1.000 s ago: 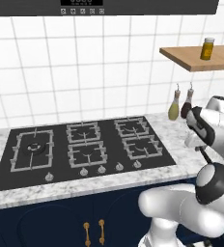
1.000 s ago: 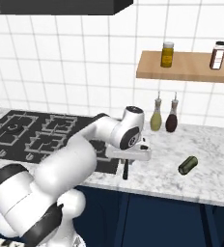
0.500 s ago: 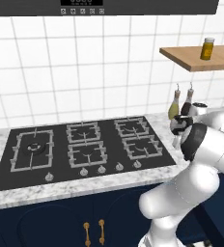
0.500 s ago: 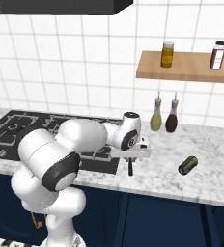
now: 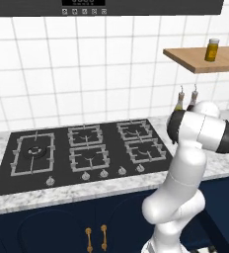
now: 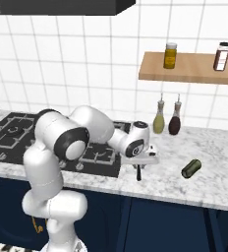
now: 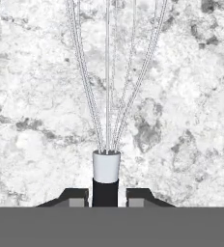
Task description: Pick the whisk from the drawer and place it on the counter.
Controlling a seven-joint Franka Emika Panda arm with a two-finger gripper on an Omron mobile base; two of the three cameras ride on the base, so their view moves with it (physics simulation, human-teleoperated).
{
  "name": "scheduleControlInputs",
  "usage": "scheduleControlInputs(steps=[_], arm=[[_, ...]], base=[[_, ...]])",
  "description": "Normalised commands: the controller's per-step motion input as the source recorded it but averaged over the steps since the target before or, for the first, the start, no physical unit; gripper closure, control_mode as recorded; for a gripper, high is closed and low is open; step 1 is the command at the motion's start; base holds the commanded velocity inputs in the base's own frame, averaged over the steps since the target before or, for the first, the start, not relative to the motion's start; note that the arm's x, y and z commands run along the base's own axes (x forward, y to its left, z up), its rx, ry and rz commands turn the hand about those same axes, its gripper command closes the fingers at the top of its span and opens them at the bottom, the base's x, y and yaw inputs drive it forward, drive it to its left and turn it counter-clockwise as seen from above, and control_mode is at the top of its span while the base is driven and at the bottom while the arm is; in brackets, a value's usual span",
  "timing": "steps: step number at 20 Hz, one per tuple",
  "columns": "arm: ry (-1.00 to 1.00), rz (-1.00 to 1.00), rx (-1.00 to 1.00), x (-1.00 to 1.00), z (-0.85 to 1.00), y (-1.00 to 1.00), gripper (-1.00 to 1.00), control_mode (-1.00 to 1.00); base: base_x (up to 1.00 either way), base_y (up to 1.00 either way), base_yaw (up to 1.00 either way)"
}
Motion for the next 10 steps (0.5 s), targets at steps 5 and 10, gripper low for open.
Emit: scheduleControlInputs(steps=[5,10], arm=[[-0.01,0.00,0.00,0.00,0.04,0.00,-1.00,-1.00],[-0.03,-0.05,-0.01,-0.11,0.78,0.20,-1.00,-1.00]], base=[[0.00,0.00,0.00],[0.00,0.00,0.00]])
